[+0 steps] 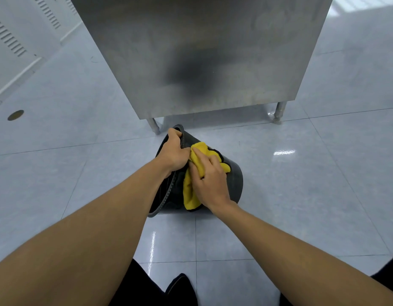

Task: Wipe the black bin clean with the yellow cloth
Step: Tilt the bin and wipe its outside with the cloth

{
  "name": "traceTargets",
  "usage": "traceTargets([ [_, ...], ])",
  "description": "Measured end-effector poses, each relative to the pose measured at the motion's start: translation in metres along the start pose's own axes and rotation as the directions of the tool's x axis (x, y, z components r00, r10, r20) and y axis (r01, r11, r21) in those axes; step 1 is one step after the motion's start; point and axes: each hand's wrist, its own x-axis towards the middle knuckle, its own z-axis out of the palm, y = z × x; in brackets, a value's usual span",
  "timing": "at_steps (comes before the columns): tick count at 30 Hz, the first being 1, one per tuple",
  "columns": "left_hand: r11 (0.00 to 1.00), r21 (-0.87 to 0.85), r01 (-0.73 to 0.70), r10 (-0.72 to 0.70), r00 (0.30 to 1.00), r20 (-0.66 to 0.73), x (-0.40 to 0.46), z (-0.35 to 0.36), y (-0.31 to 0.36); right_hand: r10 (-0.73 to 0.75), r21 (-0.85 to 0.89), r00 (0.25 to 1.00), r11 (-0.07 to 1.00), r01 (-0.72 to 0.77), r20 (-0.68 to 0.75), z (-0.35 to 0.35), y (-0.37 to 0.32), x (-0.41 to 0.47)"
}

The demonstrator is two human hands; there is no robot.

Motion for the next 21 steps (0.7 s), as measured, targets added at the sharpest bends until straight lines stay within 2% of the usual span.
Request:
traceTargets([
  [4,0.990,0.142,-0.004,0.010,0.999,-0.039,0.002,-0.002,-0.001,0.036,-0.074,0.999,0.997,-0.035,0.010,0.004,0.020,-0.005],
  [8,0.957,0.291,0.014,-0.004,0.999,-0.036,-0.004,-0.006,-0.001,0.185,-0.180,0.983,0.967,-0.182,-0.003,-0.003,0.053,-0.018],
  [12,0.958,0.281,0.054,-0.064,0.998,0.028,-0.002,-0.011,-0.005,0.444,-0.194,0.896,0.878,-0.438,-0.013,-0.018,0.072,-0.019],
  [14,0.962,0.264,0.073,-0.089,0.995,0.047,-0.001,-0.011,-0.004,0.510,-0.190,0.860,0.842,-0.504,-0.019,-0.022,0.074,-0.019],
  [17,0.972,0.224,0.064,-0.077,0.996,0.050,0.002,-0.011,-0.007,0.479,-0.203,0.878,0.859,-0.470,-0.006,-0.020,0.066,-0.022],
  [21,0.995,0.086,0.057,-0.062,0.996,0.062,0.003,-0.007,-0.008,0.245,-0.182,0.969,0.954,-0.238,0.019,-0.006,0.038,-0.024],
])
